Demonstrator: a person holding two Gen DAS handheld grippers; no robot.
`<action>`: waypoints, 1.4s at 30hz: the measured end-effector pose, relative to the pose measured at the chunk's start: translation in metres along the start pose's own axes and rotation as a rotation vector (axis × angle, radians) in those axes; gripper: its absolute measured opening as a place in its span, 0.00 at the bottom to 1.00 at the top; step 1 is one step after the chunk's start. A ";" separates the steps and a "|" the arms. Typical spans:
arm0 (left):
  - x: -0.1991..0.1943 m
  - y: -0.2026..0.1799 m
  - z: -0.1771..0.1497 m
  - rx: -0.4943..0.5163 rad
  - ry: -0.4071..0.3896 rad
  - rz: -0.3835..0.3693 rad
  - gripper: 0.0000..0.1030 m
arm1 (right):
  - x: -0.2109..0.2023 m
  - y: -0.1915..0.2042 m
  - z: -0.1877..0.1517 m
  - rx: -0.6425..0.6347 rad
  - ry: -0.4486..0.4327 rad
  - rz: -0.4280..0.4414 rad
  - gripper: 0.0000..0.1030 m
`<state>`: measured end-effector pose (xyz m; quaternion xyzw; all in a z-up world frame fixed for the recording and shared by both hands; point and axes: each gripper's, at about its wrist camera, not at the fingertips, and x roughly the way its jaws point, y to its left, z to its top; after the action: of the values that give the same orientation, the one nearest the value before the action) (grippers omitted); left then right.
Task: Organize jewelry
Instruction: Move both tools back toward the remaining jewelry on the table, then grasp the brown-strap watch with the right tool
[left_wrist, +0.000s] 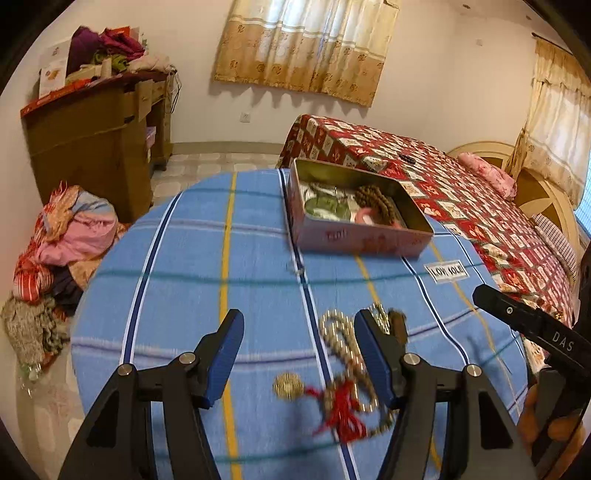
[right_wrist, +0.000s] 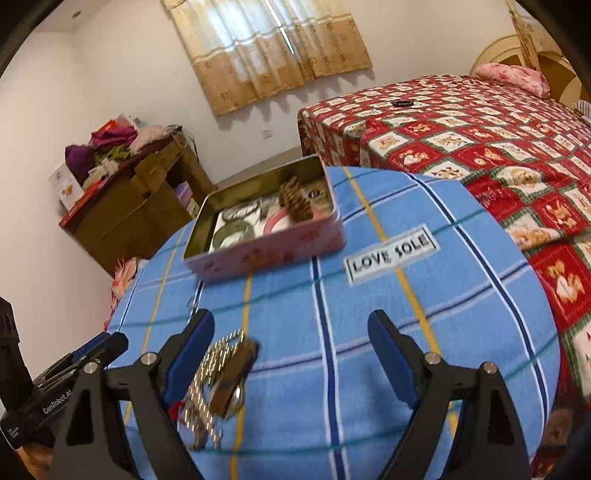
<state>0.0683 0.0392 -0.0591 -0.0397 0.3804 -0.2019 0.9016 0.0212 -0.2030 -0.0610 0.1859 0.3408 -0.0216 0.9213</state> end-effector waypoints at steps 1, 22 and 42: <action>-0.003 0.001 -0.005 -0.006 0.001 0.002 0.61 | -0.003 0.001 -0.003 -0.005 0.002 -0.003 0.85; -0.018 0.014 -0.061 -0.002 0.066 0.042 0.61 | -0.010 0.020 -0.049 -0.101 0.090 0.044 0.61; -0.021 0.029 -0.060 -0.016 0.052 0.039 0.61 | 0.043 0.046 -0.045 -0.174 0.193 0.038 0.44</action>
<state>0.0221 0.0788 -0.0937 -0.0342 0.4060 -0.1820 0.8949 0.0338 -0.1408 -0.1045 0.1130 0.4250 0.0436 0.8971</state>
